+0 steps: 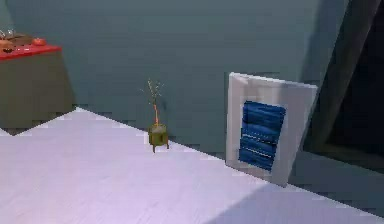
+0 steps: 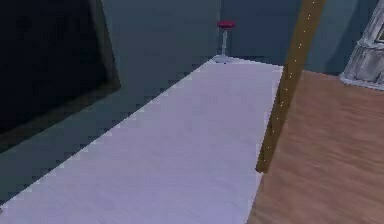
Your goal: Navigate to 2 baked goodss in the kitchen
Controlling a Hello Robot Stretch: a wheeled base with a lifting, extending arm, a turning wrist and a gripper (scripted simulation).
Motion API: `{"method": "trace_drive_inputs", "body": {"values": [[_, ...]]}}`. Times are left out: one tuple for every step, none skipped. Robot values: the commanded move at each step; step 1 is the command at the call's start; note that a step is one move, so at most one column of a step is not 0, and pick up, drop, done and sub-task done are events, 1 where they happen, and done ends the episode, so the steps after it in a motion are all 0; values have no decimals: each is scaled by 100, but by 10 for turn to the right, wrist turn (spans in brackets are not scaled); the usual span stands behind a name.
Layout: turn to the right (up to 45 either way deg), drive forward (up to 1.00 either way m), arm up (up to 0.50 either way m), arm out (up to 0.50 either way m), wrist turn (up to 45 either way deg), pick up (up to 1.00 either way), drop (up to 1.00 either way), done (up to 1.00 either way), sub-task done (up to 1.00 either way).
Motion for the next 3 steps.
{"method": "trace_drive_inputs", "body": {"values": [[450, 0, 0, 0, 0, 0, 0, 0, 0], [450, 0, 0, 0, 0, 0, 0, 0, 0], [270, 0, 0, 0, 0, 0, 0, 0, 0]]}}
